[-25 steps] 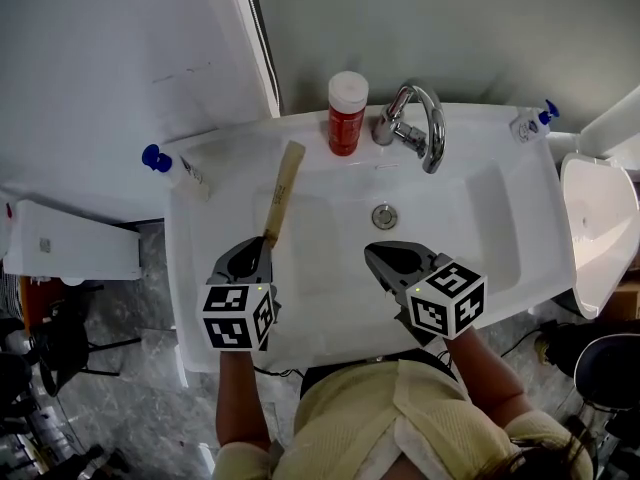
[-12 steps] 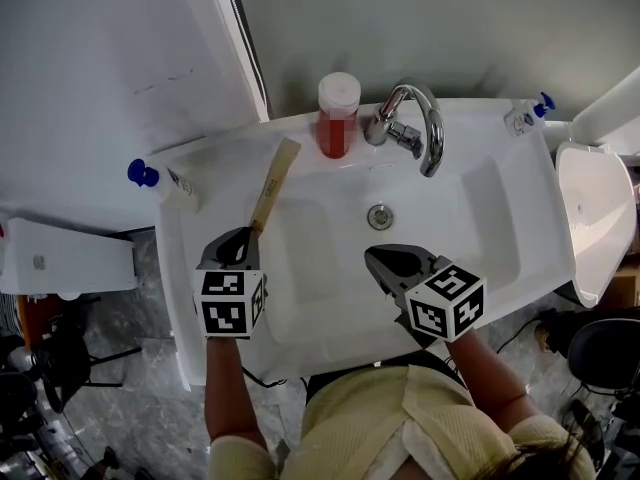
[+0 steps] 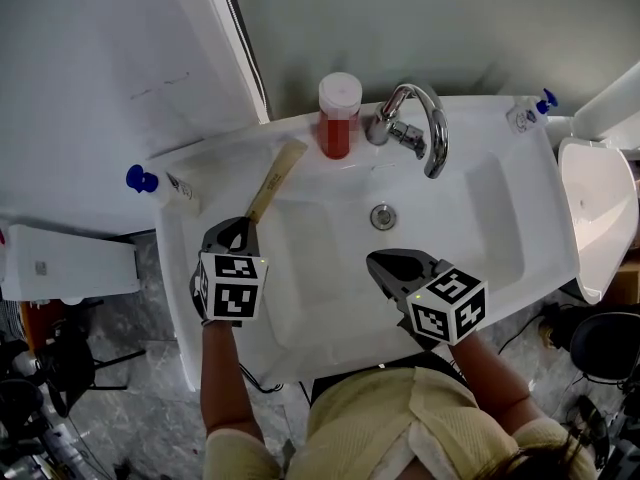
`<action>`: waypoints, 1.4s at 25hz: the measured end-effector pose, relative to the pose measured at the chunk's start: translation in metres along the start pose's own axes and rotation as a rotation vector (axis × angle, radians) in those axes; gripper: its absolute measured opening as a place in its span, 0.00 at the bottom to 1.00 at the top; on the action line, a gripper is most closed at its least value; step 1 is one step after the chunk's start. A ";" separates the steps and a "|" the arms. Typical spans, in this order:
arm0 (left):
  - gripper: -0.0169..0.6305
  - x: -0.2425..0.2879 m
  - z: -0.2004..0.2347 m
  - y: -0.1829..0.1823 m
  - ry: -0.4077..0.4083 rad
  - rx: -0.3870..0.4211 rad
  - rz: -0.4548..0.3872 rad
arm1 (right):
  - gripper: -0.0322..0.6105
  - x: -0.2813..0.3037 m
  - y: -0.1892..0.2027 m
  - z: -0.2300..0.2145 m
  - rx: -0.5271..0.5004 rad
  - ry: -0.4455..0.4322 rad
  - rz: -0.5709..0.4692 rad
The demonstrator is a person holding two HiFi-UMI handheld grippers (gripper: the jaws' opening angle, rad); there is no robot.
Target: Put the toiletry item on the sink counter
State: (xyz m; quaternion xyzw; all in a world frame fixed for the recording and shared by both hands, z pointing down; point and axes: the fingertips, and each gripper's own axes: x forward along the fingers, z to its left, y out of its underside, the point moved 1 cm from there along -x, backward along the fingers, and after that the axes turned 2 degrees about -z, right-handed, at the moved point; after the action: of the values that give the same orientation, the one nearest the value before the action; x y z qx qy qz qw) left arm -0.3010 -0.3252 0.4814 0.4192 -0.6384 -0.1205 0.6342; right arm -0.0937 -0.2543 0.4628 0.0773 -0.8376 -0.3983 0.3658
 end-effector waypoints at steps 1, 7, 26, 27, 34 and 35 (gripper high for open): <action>0.10 0.002 0.002 0.000 -0.009 0.014 0.006 | 0.09 0.000 0.000 0.000 0.002 0.002 0.001; 0.10 0.016 0.012 0.006 -0.039 0.105 0.046 | 0.09 0.001 0.005 -0.003 0.008 0.015 0.013; 0.10 0.038 0.029 0.010 -0.098 0.259 0.047 | 0.09 0.006 0.006 -0.008 0.015 0.032 0.023; 0.10 0.038 0.029 0.010 -0.099 0.261 0.050 | 0.09 0.006 0.007 -0.008 0.015 0.031 0.024; 0.10 0.037 0.031 0.008 -0.128 0.254 0.041 | 0.09 0.005 0.006 -0.008 0.020 0.031 0.016; 0.10 0.036 0.032 0.008 -0.135 0.254 0.039 | 0.09 0.005 0.007 -0.008 0.021 0.031 0.016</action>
State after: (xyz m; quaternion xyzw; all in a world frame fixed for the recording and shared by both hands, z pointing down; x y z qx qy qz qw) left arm -0.3273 -0.3570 0.5074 0.4745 -0.6979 -0.0541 0.5337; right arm -0.0909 -0.2563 0.4733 0.0806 -0.8366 -0.3855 0.3808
